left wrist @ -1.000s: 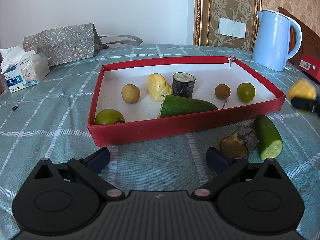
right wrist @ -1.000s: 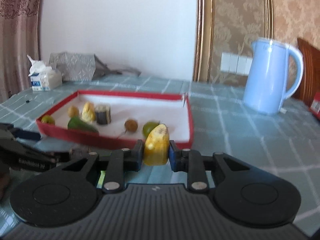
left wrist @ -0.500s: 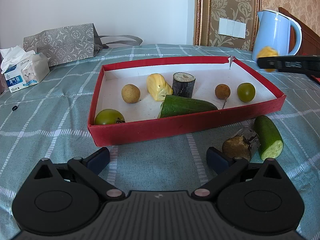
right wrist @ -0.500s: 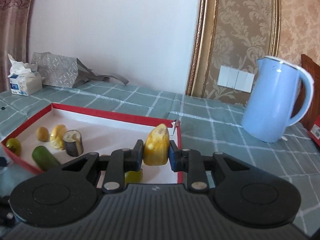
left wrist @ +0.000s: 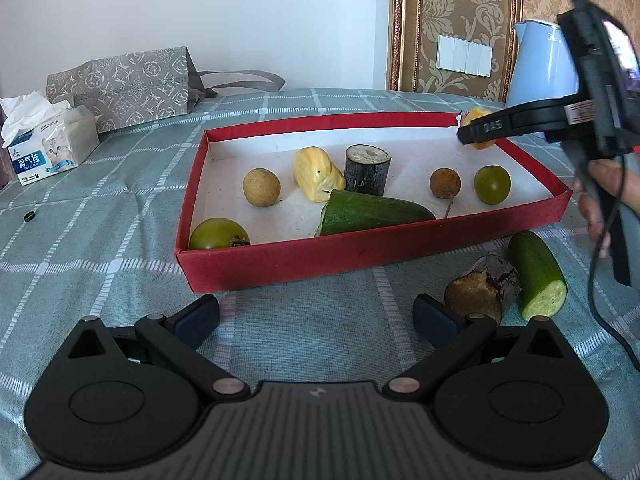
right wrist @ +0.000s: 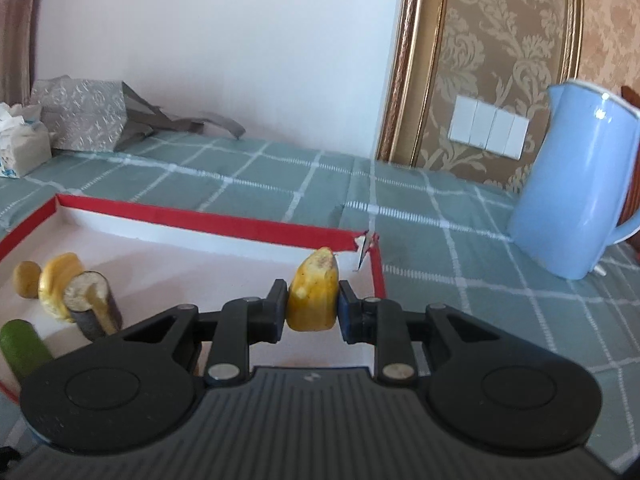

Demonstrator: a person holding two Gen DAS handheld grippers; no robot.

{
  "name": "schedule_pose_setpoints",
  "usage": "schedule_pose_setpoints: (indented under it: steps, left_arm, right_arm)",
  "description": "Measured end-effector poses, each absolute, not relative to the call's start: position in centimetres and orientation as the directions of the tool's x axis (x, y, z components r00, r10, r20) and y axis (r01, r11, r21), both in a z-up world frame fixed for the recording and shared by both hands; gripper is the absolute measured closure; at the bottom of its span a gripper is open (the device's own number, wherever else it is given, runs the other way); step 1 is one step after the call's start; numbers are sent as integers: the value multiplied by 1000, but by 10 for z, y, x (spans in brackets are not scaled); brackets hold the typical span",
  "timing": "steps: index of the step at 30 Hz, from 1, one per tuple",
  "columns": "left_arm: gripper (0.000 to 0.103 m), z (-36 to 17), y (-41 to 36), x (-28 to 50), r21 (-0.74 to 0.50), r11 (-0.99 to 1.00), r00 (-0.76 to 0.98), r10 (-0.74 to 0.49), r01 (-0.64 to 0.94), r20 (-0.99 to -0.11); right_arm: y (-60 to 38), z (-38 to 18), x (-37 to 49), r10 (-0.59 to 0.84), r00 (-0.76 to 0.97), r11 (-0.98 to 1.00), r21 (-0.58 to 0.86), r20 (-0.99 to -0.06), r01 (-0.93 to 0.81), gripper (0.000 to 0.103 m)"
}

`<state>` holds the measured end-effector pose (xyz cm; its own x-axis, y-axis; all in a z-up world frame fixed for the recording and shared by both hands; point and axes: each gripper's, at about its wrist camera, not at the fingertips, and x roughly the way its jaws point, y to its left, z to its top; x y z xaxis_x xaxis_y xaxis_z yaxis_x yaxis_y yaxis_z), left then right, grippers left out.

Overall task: Organize fruits
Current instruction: 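Lower the yellow jackfruit chunk into the box and open the right gripper, then move the left gripper to the brown cut chunk beside the box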

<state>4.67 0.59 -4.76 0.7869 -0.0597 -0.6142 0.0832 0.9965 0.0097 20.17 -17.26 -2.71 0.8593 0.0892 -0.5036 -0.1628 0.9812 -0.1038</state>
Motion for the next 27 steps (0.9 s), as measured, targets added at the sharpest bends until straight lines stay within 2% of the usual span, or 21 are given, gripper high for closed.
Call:
schedule_pose_setpoints:
  steps: [6, 8, 11, 12, 14, 18, 20, 21, 27]
  left_arm:
    - [0, -48, 6, 47, 10, 996, 787, -60, 83, -614]
    - [0, -47, 6, 47, 10, 996, 787, -60, 83, -614]
    - [0, -47, 6, 47, 10, 996, 787, -60, 83, -614]
    - [0, -47, 6, 47, 10, 996, 787, -60, 83, -614]
    - [0, -47, 6, 47, 9, 996, 787, -60, 83, -615]
    - [0, -47, 6, 47, 9, 996, 787, -60, 83, -615]
    - [0, -47, 6, 47, 9, 996, 787, -60, 83, -615]
    - [0, -47, 6, 47, 9, 996, 787, -60, 83, -615]
    - [0, -47, 6, 47, 9, 996, 787, -60, 83, -615]
  right_arm:
    - [-175, -37, 213, 91, 837, 985, -73, -540, -155, 76]
    - [-175, -37, 211, 85, 844, 986, -77, -530, -148, 56]
    - [-177, -32, 204, 80, 865, 988, -77, -495, -136, 40]
    - [-178, -29, 202, 88, 868, 988, -68, -490, -138, 38]
    - [-178, -26, 195, 89, 877, 990, -59, -472, -132, 23]
    - [-182, -18, 169, 67, 903, 989, -89, -424, -116, 17]
    - [-191, -13, 152, 83, 908, 993, -46, -410, -112, 3]
    - [-196, -10, 141, 94, 911, 994, -17, -403, -110, 0]
    - [-224, -4, 71, 116, 945, 993, 57, -305, -104, 0]
